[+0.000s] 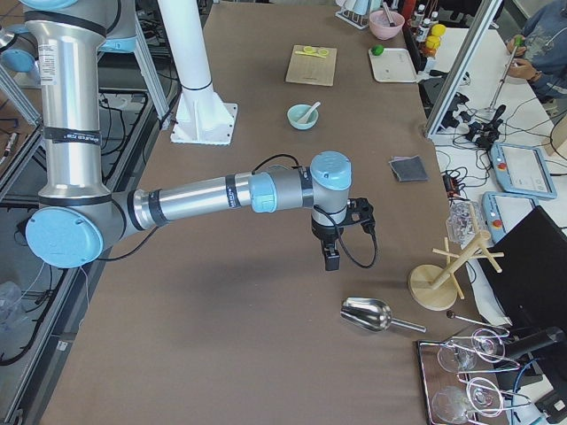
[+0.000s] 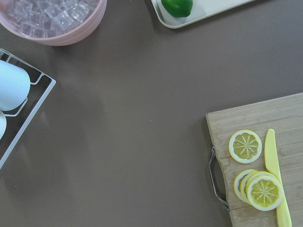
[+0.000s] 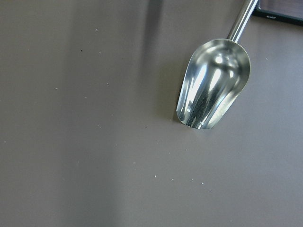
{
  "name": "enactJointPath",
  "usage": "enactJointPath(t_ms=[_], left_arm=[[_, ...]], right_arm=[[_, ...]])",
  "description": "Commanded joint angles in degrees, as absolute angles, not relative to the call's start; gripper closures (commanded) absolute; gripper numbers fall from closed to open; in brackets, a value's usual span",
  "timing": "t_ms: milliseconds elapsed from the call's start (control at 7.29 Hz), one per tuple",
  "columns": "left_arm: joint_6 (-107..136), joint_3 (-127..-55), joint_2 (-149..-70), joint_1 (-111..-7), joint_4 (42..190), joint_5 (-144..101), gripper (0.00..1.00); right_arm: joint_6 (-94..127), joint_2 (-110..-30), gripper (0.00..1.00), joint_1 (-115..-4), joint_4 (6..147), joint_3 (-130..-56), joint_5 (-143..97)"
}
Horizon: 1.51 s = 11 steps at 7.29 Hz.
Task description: Place spoon in bowl
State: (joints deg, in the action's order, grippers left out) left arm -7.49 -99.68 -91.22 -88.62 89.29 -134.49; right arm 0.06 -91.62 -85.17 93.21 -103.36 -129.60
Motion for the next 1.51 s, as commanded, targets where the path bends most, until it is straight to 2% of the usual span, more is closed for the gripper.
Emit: enactJointPath(t_ms=[0,548,1371], left_arm=[[-7.82,-99.05,-91.23,-88.77,89.65,-134.73,0.02],[-8.0,-98.61,-91.14,-88.59,89.3,-134.82,0.02],[-7.56,-98.44,-88.42,-89.21,88.86,-134.74,0.02]], right_arm=[[0.09,-91.93,0.0,-85.17,93.25,-102.66,-129.55],[0.0,-91.15,0.0,-85.17,93.08,-97.58,-128.94],[0.09,-90.35,0.0,-85.17,93.16,-98.08,-130.87]])
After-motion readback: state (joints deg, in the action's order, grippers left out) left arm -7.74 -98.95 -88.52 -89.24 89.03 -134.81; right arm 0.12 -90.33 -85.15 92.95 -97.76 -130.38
